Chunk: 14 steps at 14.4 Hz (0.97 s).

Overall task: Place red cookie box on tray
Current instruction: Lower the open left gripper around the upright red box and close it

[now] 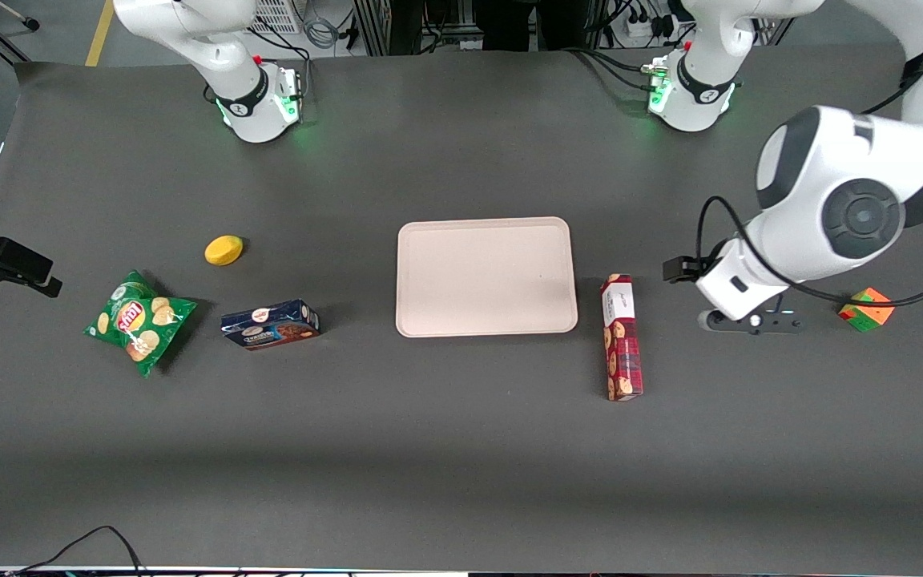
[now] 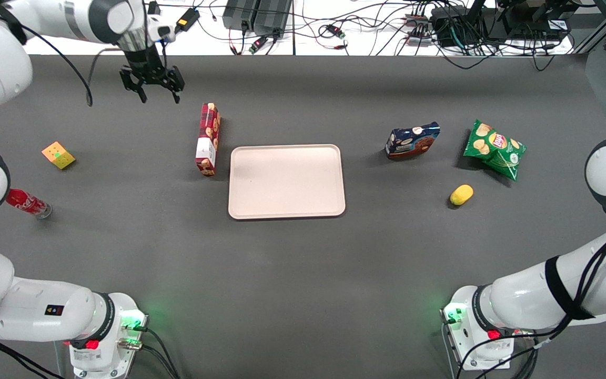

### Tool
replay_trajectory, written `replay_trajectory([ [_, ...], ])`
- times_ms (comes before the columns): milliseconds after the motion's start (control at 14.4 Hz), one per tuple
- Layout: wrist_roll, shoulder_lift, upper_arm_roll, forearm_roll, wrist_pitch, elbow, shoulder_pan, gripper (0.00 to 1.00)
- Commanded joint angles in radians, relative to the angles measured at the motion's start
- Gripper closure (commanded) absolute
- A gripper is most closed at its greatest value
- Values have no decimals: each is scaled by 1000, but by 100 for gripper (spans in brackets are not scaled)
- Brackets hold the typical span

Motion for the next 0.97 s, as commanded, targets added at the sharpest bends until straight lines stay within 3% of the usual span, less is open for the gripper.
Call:
replay_trajectory([
  [0, -50, -7, -16, 8, 150, -120, -13, 0],
  [555, -126, 85, -72, 10, 446, -243, -22, 0],
  [902, -127, 176, -72, 45, 562, -235, -28, 0],
])
